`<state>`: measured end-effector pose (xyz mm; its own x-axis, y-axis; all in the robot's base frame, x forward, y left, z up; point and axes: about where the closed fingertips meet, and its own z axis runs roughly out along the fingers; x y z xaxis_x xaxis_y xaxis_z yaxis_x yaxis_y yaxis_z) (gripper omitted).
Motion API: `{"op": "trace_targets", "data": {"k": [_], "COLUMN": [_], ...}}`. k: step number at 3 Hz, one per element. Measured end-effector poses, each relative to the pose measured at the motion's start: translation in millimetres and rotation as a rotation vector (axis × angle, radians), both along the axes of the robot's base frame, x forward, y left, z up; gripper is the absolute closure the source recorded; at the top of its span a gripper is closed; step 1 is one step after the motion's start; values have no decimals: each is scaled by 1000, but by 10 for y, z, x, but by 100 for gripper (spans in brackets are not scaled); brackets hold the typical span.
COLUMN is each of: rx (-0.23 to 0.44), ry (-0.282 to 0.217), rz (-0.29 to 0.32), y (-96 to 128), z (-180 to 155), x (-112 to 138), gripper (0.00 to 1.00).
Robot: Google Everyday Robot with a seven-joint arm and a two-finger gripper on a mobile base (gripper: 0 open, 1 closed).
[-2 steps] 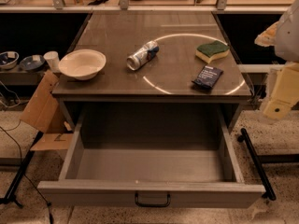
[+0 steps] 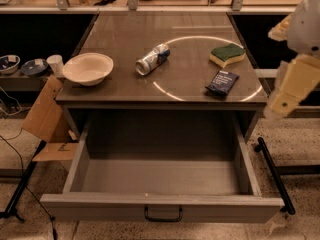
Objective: Place sponge into top drawer
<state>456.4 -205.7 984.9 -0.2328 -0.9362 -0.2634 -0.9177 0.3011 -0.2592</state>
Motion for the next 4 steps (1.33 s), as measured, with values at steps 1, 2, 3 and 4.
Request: {"op": "trace_targets", "data": {"k": [1,2,3,4], "rx": [128,261,417,440], "ry": [-33,-36,17,36], "rz": [-46,-129,-284,-329], "y": [229,418,527,547], "z": [103,164,121,120], "x": [394,772,1034,1032], "gripper": [0,0,0,0]}}
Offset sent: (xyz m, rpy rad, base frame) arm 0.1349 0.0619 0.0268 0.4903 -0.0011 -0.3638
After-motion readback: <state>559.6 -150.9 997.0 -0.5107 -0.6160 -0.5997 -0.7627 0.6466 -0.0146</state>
